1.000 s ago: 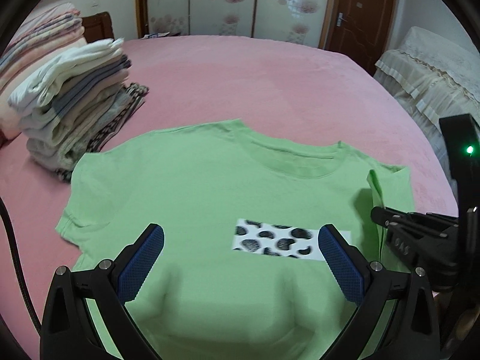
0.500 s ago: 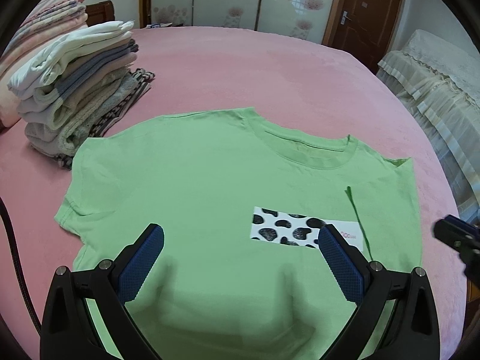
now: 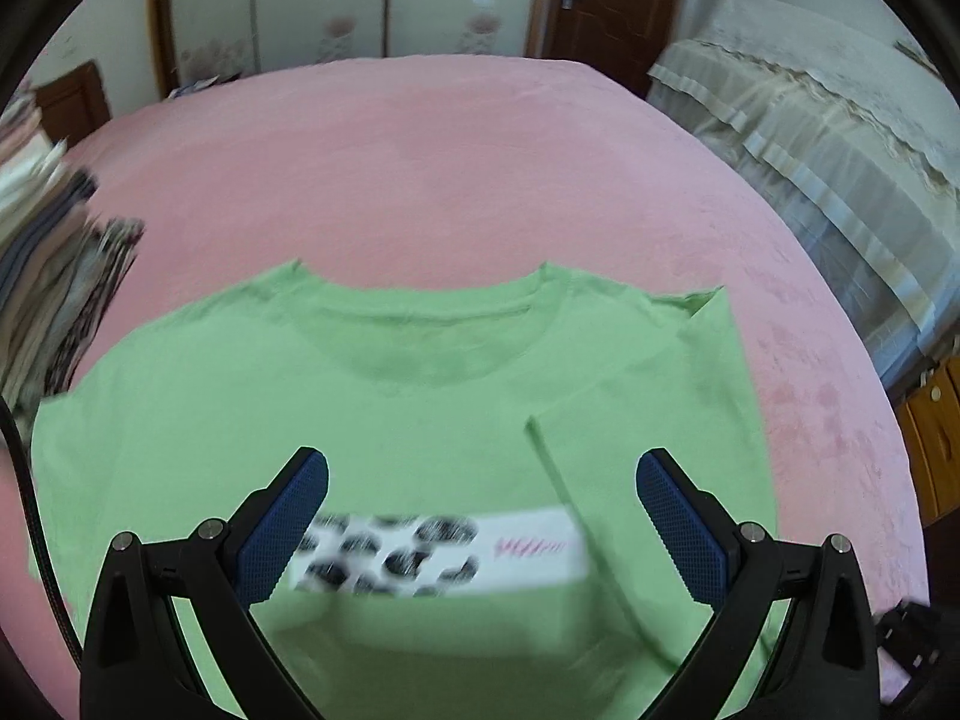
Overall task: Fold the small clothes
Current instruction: 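Fold the grasped side and sleeve over toward the shirt's middle, release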
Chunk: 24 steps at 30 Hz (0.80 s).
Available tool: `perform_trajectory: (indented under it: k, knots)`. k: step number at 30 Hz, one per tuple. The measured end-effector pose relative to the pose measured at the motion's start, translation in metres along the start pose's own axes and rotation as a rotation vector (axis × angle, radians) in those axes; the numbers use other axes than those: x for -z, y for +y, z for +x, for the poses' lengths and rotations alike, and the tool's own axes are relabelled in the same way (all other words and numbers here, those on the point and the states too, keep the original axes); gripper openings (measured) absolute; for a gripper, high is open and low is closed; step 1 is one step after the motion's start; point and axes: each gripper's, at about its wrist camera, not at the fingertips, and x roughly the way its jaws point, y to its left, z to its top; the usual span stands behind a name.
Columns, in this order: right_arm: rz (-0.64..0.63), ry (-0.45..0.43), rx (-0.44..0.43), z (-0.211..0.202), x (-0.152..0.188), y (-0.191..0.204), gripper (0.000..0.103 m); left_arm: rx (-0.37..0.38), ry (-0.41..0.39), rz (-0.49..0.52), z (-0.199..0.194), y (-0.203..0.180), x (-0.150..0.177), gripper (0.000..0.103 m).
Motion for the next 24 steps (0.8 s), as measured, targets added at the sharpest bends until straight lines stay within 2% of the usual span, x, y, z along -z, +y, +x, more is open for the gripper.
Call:
perform_trajectory:
  k: [4, 5, 11, 16, 21, 22, 24]
  knots:
    - [-0.011, -0.005, -0.008, 0.012, 0.006, 0.009, 0.028, 0.016, -0.024, 0.049, 0.015, -0.027, -0.032, 0.102]
    - [-0.008, -0.006, -0.006, 0.015, 0.007, 0.010, 0.032, 0.029, -0.024, 0.054, 0.019, -0.032, -0.039, 0.102]
    - [0.027, -0.038, -0.028, 0.018, 0.013, -0.001, 0.034, 0.101, 0.048, 0.109, 0.059, -0.064, -0.069, 0.102]
    - [0.067, -0.061, -0.034, 0.014, 0.018, -0.014, 0.033, 0.204, 0.131, 0.137, 0.077, -0.081, -0.076, 0.102]
    - [0.041, -0.093, -0.013, 0.003, 0.024, -0.007, 0.034, 0.188, 0.177, 0.218, 0.089, -0.100, -0.072, 0.102]
    - [0.029, -0.100, 0.000, 0.002, 0.023, -0.004, 0.034, 0.180, 0.181, 0.236, 0.091, -0.103, -0.071, 0.100]
    - [0.010, -0.105, 0.021, 0.005, 0.022, 0.001, 0.034, 0.174, 0.191, 0.259, 0.094, -0.108, -0.070, 0.087]
